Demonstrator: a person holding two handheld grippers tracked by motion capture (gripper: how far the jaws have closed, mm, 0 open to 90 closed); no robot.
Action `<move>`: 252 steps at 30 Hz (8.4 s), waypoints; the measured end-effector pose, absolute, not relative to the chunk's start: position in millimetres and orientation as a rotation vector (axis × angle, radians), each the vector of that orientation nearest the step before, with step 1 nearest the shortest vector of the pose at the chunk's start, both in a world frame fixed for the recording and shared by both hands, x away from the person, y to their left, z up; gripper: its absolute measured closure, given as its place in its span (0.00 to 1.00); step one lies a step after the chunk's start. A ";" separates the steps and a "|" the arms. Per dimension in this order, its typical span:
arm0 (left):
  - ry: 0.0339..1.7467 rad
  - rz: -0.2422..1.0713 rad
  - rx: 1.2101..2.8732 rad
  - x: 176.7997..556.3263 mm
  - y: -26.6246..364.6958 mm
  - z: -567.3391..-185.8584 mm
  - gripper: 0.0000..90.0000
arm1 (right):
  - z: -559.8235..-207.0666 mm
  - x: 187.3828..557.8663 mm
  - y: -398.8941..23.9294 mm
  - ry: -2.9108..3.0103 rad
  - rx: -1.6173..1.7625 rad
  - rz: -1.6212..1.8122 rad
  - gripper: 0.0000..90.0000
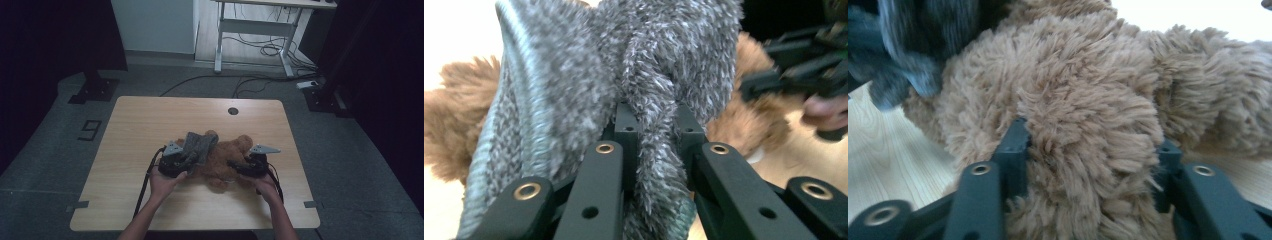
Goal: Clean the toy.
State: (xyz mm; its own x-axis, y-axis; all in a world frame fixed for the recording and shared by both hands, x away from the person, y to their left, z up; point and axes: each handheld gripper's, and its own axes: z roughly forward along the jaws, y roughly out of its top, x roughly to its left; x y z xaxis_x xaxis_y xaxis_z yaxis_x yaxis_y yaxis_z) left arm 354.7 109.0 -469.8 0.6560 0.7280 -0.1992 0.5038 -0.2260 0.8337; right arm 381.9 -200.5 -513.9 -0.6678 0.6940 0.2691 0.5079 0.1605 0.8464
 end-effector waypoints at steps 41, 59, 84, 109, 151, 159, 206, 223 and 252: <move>1.188 0.540 2.024 369.3 153.5 -481.3 0.88 | -528.3 360.9 -198.5 2.119 1.156 1.580 0.61; 1.075 0.393 1.881 363.3 147.0 -441.9 0.88 | -528.5 361.3 -199.6 2.116 1.167 1.584 0.61; 0.838 0.365 2.106 370.8 0.4 -459.0 0.88 | -529.3 358.0 -195.5 2.098 1.158 1.534 0.61; 1.230 0.466 2.009 382.0 160.1 -487.3 0.89 | -529.9 357.9 -196.8 2.091 1.179 1.564 0.61; 1.090 0.441 2.104 403.6 104.1 -443.4 0.89 | -531.4 355.8 -197.1 2.085 1.171 1.573 0.61; 1.151 0.498 2.049 387.2 140.9 -461.1 0.89 | -531.5 355.6 -197.2 2.095 1.156 1.573 0.61; 1.047 0.454 1.967 417.1 115.5 -421.4 0.85 | -532.3 391.8 -187.8 2.088 1.050 1.537 0.63; 1.066 0.378 1.953 396.5 112.9 -465.0 0.88 | -536.5 367.0 -187.9 2.120 0.963 1.502 0.64; 0.912 0.399 1.922 354.7 87.2 -434.7 0.87 | -540.4 352.4 -193.1 2.156 1.029 1.498 0.65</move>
State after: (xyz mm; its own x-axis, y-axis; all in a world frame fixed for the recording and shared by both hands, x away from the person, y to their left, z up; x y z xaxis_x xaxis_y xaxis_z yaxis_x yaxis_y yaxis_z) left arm 354.7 87.2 -434.7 0.6702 0.7362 -0.0937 0.4304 -0.2826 0.8573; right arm 352.4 -193.1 -540.4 -0.6892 0.7117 0.1357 0.3757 0.1909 0.9069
